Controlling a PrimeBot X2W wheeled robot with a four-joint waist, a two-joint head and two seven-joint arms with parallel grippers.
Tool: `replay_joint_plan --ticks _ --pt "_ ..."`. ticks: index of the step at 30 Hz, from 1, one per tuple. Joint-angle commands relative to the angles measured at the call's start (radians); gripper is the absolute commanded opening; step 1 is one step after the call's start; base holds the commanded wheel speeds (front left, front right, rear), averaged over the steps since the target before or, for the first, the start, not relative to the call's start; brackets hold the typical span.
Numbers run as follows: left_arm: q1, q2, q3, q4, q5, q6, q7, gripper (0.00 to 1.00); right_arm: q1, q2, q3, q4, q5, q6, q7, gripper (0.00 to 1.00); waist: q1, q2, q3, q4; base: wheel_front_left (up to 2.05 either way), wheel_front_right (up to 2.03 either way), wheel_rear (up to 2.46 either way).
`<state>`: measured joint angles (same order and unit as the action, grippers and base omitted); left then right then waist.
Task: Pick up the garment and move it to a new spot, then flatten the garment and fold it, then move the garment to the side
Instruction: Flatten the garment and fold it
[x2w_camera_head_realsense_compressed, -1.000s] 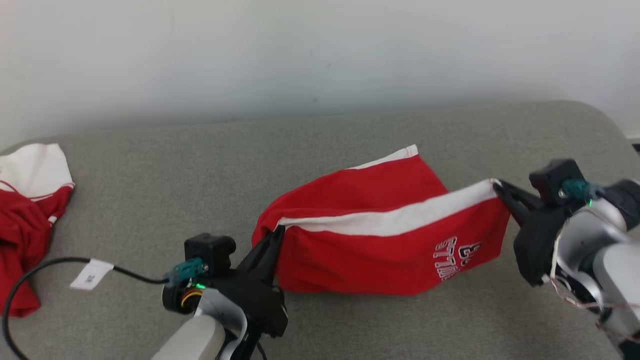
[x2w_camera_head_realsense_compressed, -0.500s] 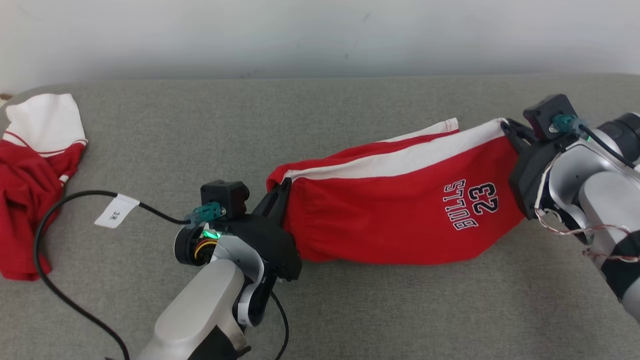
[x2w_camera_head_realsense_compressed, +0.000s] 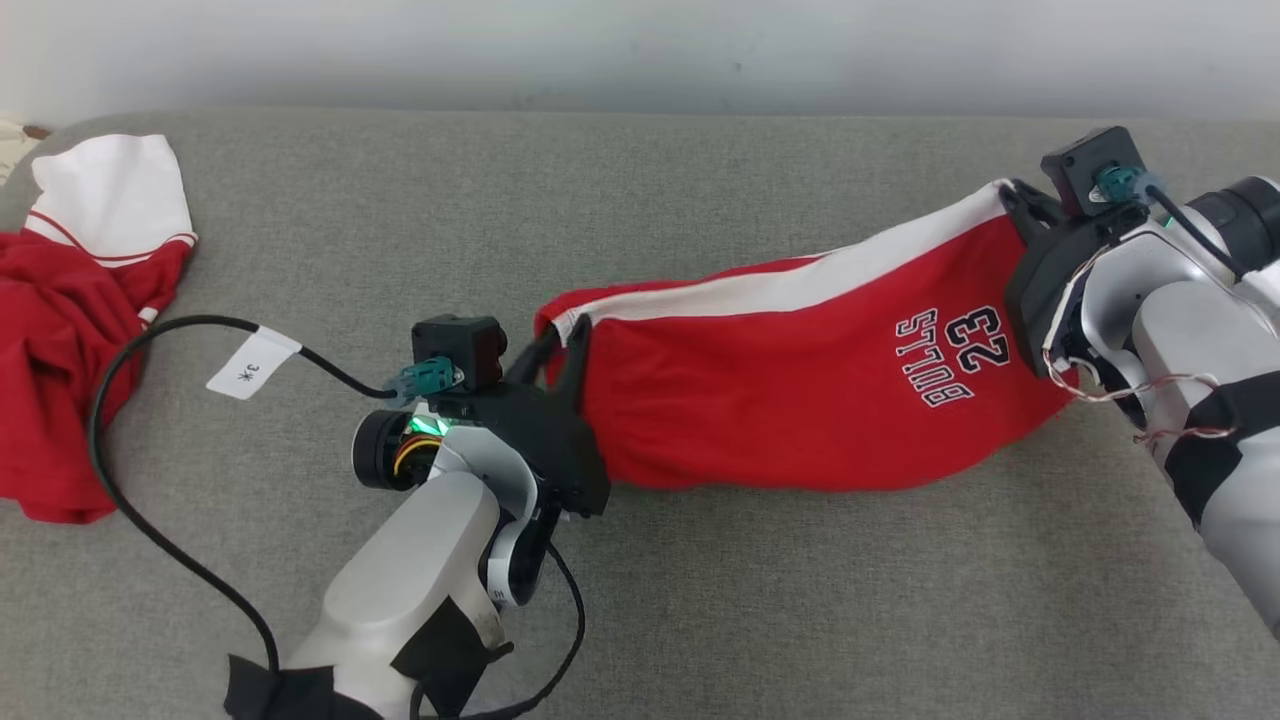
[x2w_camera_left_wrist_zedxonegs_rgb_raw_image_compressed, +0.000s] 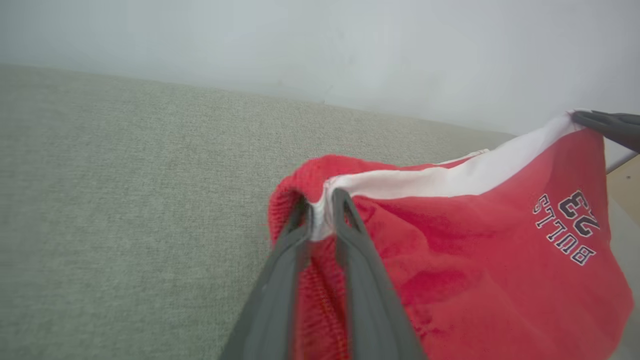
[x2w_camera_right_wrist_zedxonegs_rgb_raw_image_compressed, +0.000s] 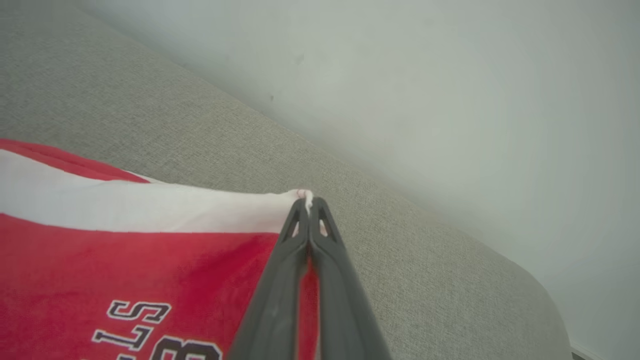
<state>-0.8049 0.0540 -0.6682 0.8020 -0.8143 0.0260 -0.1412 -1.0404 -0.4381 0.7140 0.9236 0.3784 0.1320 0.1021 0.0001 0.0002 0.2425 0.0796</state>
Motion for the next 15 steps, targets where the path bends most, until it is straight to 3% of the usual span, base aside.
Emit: replay_joint_plan --ticks 1,10,15 --pt "-0.019 -0.003 -0.004 0.010 -0.014 0.001 -0.014 1.00 -0.020 0.011 -0.017 0.031 0.011 -0.002 -0.025 1.00 -0.0001 -0.0002 0.003 0.007 0.00 0.00 0.00" --pt "0.000 -0.001 -0.011 0.037 -0.039 -0.015 -0.083 1.00 -0.041 0.074 -0.060 0.185 0.006 -0.002 -0.138 1.00 -0.0001 -0.0002 -0.048 0.016 0.00 0.00 0.00" --pt "0.081 0.063 0.039 -0.044 0.006 -0.001 -0.123 1.00 0.007 0.085 -0.109 0.239 0.039 -0.002 -0.187 1.00 -0.0001 -0.0002 -0.112 0.020 0.00 0.00 0.00"
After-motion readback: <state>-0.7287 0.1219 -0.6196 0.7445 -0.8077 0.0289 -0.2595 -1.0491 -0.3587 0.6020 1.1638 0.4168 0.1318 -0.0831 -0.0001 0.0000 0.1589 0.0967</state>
